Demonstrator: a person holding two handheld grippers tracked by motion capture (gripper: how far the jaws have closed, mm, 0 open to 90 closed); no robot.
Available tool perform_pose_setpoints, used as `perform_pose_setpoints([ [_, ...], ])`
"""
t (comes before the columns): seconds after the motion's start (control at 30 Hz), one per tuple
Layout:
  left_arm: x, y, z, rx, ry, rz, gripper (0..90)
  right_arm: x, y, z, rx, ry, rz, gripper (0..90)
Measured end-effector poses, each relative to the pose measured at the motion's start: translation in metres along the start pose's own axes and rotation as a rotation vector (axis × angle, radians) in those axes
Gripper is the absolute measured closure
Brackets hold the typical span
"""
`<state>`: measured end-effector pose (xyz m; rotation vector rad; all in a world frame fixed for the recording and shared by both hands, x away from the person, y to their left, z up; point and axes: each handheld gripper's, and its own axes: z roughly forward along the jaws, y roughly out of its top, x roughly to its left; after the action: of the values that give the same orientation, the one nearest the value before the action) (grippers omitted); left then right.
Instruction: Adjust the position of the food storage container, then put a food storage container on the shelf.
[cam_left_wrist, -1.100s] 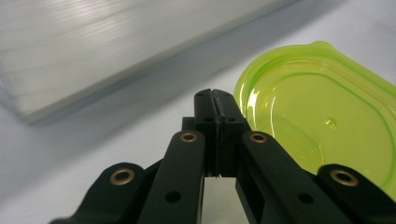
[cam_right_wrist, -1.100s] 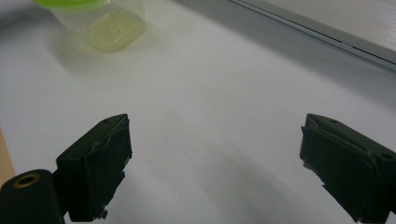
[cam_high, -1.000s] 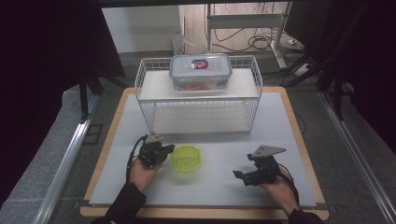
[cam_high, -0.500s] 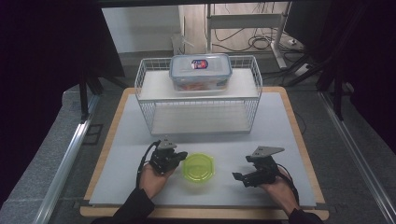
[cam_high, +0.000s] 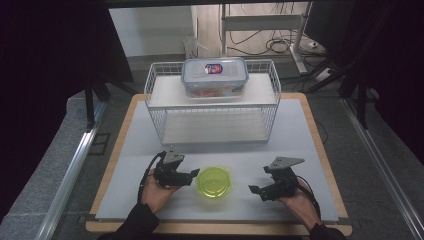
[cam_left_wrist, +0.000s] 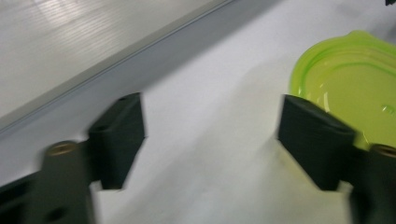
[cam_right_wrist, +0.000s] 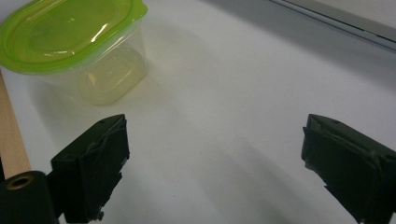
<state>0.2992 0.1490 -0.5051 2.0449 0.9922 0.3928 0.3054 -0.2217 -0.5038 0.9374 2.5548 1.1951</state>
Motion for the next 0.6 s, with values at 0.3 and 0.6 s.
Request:
perform_pose_setpoints([
  [0.3,0.003,-0.009,-0.015,-0.005,0.047,0.016,6.2,0.001,0.001,-0.002,-0.009,-0.020,0.002,1.5],
  [0.6,0.002,-0.028,-0.027,-0.039,0.061,0.023,4.3,0.003,0.002,0.000,-0.012,-0.020,-0.002,1.6],
])
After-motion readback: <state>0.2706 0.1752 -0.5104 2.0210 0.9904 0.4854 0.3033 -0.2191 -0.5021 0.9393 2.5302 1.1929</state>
